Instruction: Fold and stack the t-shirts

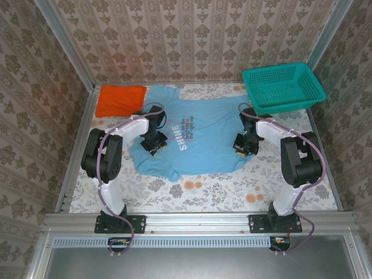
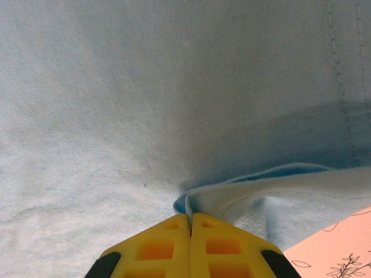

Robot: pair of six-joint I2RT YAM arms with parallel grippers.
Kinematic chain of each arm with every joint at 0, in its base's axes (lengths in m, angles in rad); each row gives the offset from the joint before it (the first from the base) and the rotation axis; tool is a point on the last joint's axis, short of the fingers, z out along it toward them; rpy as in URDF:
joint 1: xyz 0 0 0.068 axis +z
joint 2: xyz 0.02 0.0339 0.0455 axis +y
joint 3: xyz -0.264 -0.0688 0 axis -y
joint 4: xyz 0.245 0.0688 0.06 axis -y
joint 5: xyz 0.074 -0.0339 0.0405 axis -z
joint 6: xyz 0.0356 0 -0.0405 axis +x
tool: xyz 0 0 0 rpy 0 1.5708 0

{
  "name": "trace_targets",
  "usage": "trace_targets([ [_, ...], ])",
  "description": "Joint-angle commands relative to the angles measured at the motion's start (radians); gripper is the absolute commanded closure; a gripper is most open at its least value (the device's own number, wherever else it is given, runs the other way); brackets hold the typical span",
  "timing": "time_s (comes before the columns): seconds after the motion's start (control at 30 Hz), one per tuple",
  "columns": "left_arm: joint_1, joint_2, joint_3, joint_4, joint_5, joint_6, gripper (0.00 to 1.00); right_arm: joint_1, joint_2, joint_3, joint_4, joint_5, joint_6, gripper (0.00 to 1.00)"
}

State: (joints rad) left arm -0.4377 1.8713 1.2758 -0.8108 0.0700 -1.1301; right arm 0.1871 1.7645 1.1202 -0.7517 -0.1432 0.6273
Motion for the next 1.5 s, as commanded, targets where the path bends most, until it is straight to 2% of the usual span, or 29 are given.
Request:
trace_targets([
  [0.0,0.003,0.029,0.002,-0.021,-0.018,-0.016,0.66,-0.006,-0.012,-0.014,0.000,-0.019,-0.014,0.97],
  [0.63,-0.002,0.025,-0.044,-0.013,-0.027,-0.016,0.72,-0.020,-0.008,-0.016,0.001,-0.029,-0.019,0.98],
  [1.03,-0.002,0.011,-0.036,-0.029,-0.041,0.002,0.88,-0.029,-0.025,-0.025,-0.003,-0.030,-0.021,0.98],
  [1.23,-0.004,-0.034,-0.035,-0.053,-0.057,0.042,0.99,-0.036,-0.047,-0.047,-0.019,-0.038,-0.020,0.99],
  [1.47,-0.012,-0.116,-0.072,-0.084,-0.073,0.108,1.00,-0.058,-0.090,-0.103,-0.019,-0.064,-0.012,0.99],
])
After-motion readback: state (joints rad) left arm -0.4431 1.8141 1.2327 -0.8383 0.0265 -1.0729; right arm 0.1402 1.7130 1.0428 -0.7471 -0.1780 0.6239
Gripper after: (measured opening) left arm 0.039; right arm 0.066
